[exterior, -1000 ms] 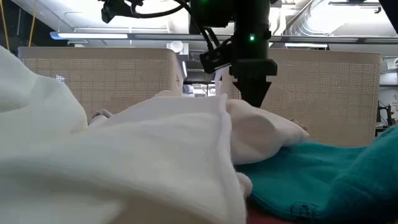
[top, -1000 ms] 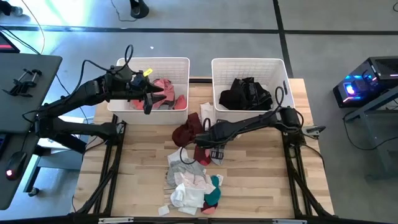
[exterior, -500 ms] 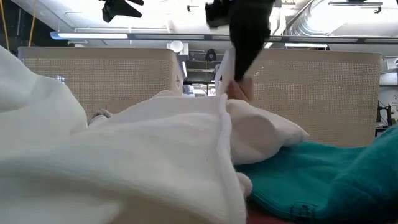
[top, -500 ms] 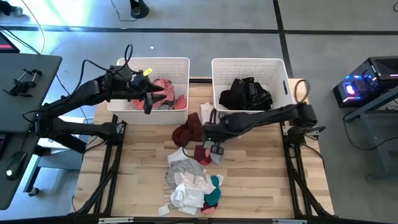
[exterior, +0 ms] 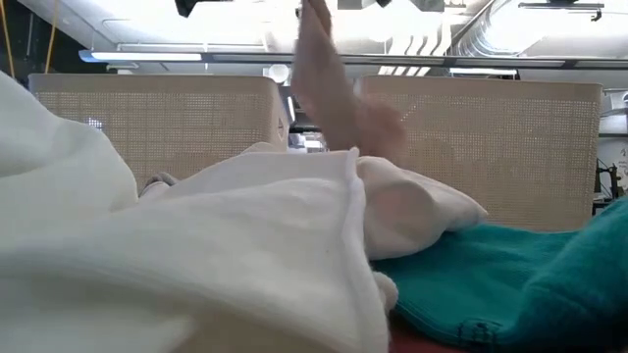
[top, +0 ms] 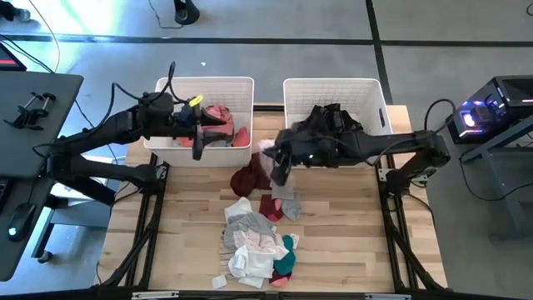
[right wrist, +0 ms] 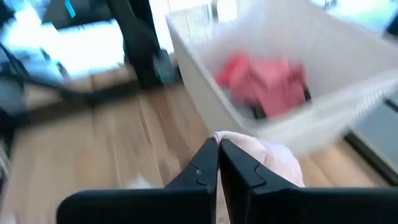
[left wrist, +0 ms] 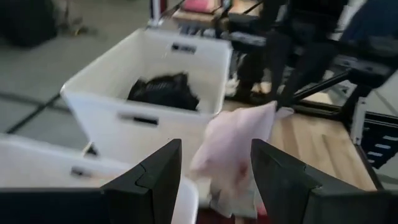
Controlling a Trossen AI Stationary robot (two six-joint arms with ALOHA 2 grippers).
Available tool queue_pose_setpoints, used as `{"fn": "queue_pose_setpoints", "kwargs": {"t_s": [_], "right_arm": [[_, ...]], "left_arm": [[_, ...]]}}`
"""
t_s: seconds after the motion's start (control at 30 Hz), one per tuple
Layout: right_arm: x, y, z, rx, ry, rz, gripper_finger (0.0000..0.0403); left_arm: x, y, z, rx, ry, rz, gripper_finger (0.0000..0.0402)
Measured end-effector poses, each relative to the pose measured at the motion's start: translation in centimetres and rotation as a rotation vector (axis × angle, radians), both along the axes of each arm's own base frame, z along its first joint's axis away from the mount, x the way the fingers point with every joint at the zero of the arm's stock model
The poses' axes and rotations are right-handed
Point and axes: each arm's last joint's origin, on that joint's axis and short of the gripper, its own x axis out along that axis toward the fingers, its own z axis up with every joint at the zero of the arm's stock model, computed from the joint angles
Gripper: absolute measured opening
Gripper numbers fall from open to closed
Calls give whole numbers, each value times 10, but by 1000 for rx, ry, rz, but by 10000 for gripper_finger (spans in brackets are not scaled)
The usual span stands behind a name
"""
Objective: Sort clothes
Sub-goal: Put the light pink underwear into the left white laundry bin
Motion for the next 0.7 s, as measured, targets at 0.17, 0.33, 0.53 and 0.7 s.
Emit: {"fn": "queue_pose_setpoints", "kwargs": {"t_s": [0.17, 0.33, 0.53, 0.7], "right_arm": [[9, 0, 19, -49, -202, 32, 0], [12, -1, 32, -55, -336, 29, 0], [12, -1, 38, -66, -391, 49, 0], [13, 0, 39, -55, -398, 67, 0]], "left_arm": [[8, -10, 6, 110, -63, -90, 179], [20, -19, 8, 199, -99, -165, 179], [42, -22, 1, 199, -98, -185, 179], [63, -22, -8, 127, -100, -178, 179]]}}
